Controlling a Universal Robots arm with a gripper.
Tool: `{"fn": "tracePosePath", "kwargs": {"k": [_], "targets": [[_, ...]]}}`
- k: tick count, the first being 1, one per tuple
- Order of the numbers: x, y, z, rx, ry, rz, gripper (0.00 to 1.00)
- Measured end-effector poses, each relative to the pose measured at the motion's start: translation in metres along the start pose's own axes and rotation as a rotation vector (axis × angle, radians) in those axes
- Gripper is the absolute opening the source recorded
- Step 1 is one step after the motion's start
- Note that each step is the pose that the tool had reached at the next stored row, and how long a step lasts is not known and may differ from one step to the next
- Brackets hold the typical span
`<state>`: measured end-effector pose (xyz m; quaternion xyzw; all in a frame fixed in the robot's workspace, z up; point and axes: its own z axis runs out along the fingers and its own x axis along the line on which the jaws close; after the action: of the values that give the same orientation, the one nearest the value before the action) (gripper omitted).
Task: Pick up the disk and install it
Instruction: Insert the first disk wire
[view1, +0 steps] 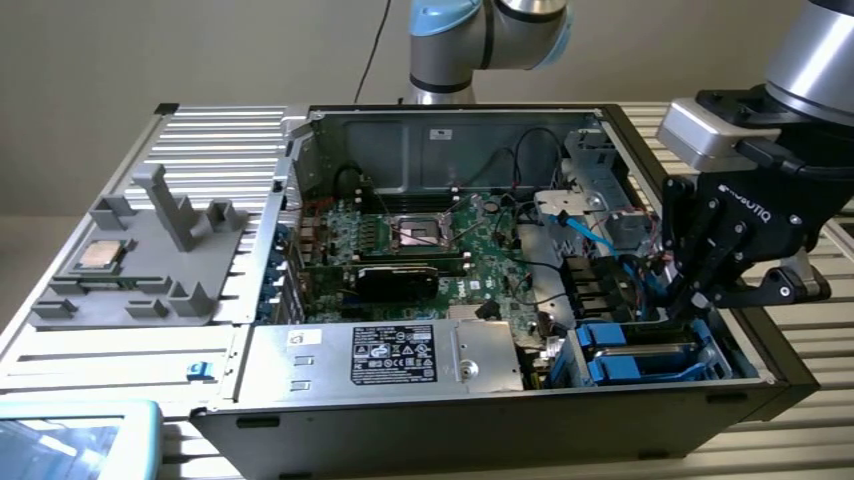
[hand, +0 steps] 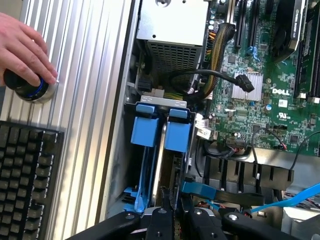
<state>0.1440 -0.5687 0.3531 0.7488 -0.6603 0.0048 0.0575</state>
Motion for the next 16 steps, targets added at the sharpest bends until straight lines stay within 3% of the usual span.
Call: {"fn": "tracePosePath", "kwargs": {"k": [3, 16], "targets": [[-0.0001, 0.0, 0.0001, -0.001, 0.0036, 0.006, 0.16], [-0.001, 0.0053, 0.0005, -0.0063, -0.0018, 0.075, 0.16]]}}
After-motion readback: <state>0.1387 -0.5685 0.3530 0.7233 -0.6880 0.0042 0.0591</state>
